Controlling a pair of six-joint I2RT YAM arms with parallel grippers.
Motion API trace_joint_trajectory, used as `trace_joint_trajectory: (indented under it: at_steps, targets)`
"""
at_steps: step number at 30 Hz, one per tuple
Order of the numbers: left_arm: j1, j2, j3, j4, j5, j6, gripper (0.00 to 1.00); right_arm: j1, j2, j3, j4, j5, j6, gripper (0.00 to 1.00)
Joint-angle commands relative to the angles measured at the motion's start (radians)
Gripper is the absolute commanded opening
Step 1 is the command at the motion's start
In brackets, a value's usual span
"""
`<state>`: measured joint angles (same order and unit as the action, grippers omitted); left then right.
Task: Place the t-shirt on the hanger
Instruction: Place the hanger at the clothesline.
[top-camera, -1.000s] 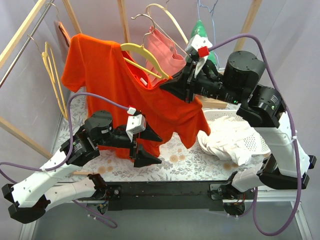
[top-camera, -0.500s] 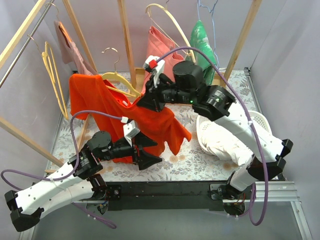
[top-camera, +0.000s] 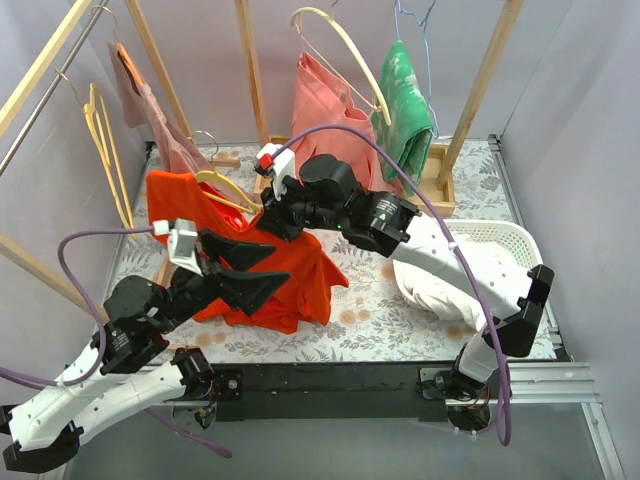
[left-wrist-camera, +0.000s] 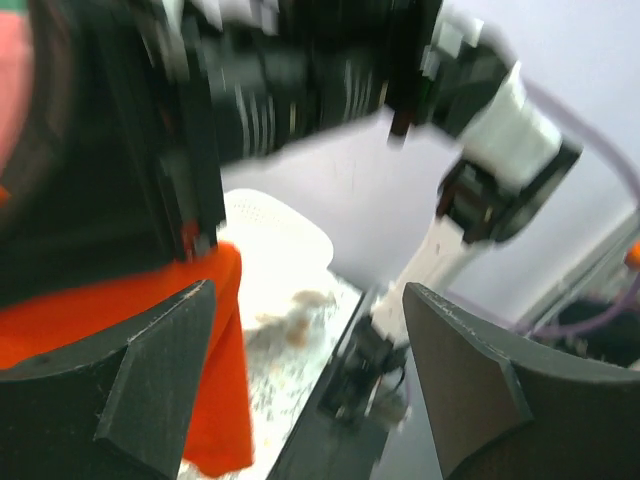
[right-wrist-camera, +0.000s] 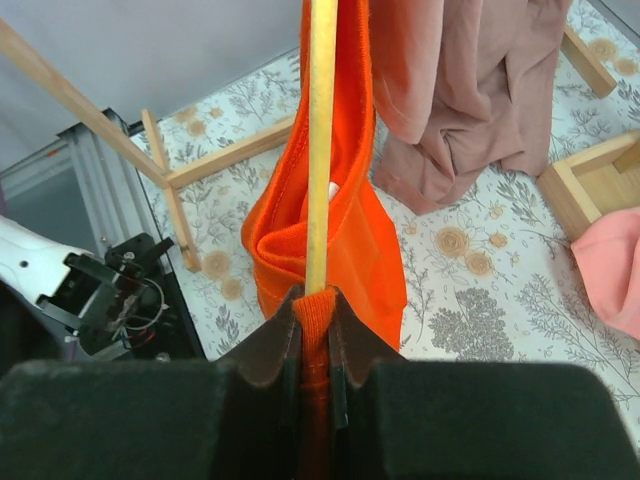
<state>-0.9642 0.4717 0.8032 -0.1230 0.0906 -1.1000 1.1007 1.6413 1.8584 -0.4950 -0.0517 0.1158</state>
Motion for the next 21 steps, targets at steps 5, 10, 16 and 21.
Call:
trace_joint_trajectory:
  at_steps: [5,10,16,21]
  targets:
    - [-0.002,0.001,0.068,0.025,-0.274,-0.182,0.72,-0.004,-0.198,-0.238,0.344,0.046,-0.007,0.01]
    - [-0.002,0.013,0.08,0.014,-0.48,-0.28,0.71,-0.004,-0.262,-0.304,0.438,0.043,0.01,0.01]
    - [-0.002,0.099,0.093,0.103,-0.543,-0.333,0.7,-0.005,-0.264,-0.324,0.455,0.021,0.027,0.01]
    - [-0.002,0.137,0.093,0.176,-0.562,-0.327,0.66,-0.004,-0.265,-0.335,0.461,0.019,0.031,0.01]
